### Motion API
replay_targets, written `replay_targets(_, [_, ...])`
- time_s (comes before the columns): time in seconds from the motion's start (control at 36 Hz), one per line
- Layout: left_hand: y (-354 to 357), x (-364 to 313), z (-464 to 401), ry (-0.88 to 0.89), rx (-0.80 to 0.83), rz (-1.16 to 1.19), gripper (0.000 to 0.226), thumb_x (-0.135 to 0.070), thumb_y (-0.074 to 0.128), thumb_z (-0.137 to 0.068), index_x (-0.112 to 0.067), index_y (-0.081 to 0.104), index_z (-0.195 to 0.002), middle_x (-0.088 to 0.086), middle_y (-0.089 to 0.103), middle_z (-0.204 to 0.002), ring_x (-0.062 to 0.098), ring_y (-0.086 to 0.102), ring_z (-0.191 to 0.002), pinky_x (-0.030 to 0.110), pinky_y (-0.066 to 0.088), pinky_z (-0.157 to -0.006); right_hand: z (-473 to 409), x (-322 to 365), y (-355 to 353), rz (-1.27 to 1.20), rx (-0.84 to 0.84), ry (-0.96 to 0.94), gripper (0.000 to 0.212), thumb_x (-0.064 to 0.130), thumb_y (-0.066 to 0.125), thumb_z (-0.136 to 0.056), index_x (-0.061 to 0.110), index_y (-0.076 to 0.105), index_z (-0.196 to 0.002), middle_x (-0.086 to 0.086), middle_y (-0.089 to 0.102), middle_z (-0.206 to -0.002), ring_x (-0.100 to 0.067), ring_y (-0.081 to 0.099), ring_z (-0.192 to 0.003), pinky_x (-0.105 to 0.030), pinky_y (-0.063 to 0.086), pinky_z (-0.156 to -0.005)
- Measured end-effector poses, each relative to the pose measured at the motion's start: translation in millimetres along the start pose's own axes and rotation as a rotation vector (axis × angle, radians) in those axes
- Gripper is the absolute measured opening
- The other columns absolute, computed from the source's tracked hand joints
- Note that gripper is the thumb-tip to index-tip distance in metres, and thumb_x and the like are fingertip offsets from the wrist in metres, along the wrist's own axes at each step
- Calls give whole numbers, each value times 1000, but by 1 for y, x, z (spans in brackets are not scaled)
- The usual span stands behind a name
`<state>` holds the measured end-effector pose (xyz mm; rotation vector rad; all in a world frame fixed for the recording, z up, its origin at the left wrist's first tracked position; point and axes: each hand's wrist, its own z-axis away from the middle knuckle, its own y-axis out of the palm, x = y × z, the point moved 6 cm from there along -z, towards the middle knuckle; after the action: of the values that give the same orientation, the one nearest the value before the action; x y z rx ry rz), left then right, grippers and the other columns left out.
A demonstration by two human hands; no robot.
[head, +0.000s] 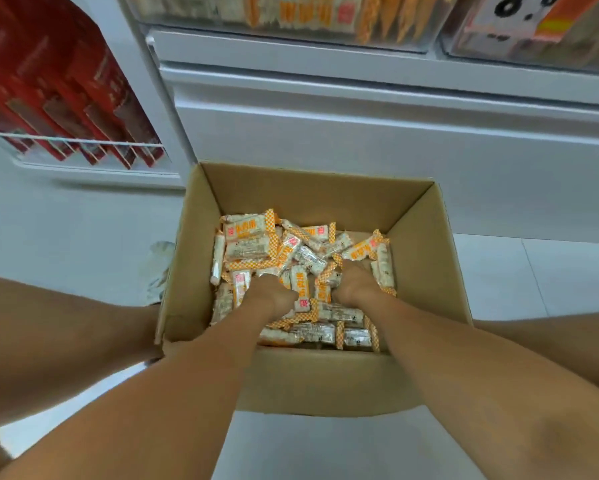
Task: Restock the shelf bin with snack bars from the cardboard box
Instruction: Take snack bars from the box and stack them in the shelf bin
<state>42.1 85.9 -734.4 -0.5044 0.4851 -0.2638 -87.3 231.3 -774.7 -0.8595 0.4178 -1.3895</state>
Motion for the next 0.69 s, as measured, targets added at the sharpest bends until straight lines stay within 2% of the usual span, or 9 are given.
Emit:
replay_targets(0.06, [7,-8,0,3,21,90,36,-31,63,-96,-9,53,-68,9,57,-67,26,56,-63,43,55,-91,-4,2,4,116,-24,2,59,16,65,-89,15,39,-142,-14,43,-141,-32,42,-132,-42,51,-99])
replay_targets(0.22, [11,-5,-2,-68,66,339,21,-26,65,-95,-6,63,-91,14,66,-90,28,62,-80,44,60,-89,-5,3,9,296,-3,-74,37,35,70,-88,18,58,-119,-11,54,-125,-32,53,-116,-43,53,-91])
replay_targets(0.28, [11,-10,-2,-59,83,392,23,-30,66,-95,-7,62,-92,13,64,-93,27,62,-83,45,59,-91,-3,2,-8,170,-70,-57,27,43,63,-90,17,60,-96,-9,62,-104,-29,61,-100,-36,52,-77])
replay_targets(0.36, [15,-25,0,27,138,416,28,-36,71,-90,-14,63,-105,4,58,-109,23,62,-99,43,54,-98,4,7,-31,-358,-22,-36,33,39,63,-91,13,60,-72,-6,65,-70,-25,66,-70,-33,52,-61])
replay_targets(0.44, [23,-34,-2,69,237,557,64,-28,76,-86,-18,45,-141,-4,63,-114,15,64,-99,35,54,-93,20,26,-34,-826,332,-34,27,37,70,-92,11,67,-98,-10,73,-87,-22,71,-78,-37,61,-80])
replay_targets(0.53, [28,-32,-8,11,237,740,73,-21,71,-89,-6,33,-150,8,74,-100,15,75,-81,33,61,-78,26,38,-37,-820,485,-112,46,49,66,-92,8,68,-112,-13,75,-104,-23,73,-92,-32,60,-78])
replay_targets(0.58, [25,-28,-7,-11,147,733,64,-17,63,-95,-4,35,-151,6,72,-78,15,70,-62,28,59,-58,20,32,-40,-802,355,-90,50,57,63,-91,10,71,-106,-12,76,-100,-24,73,-89,-35,61,-77])
replay_targets(0.64, [22,-23,-6,-15,79,685,59,-16,59,-98,-3,36,-151,5,62,-70,15,58,-55,25,50,-49,7,12,-47,-691,47,-26,39,49,68,-91,11,72,-91,-9,72,-90,-25,69,-84,-40,59,-81])
replay_targets(0.69, [23,-19,-4,-28,84,664,62,-25,59,-99,-6,33,-153,5,54,-73,16,51,-58,25,45,-47,1,-13,-53,-386,-205,55,30,36,68,-90,11,68,-105,-12,67,-105,-31,64,-100,-41,54,-86])
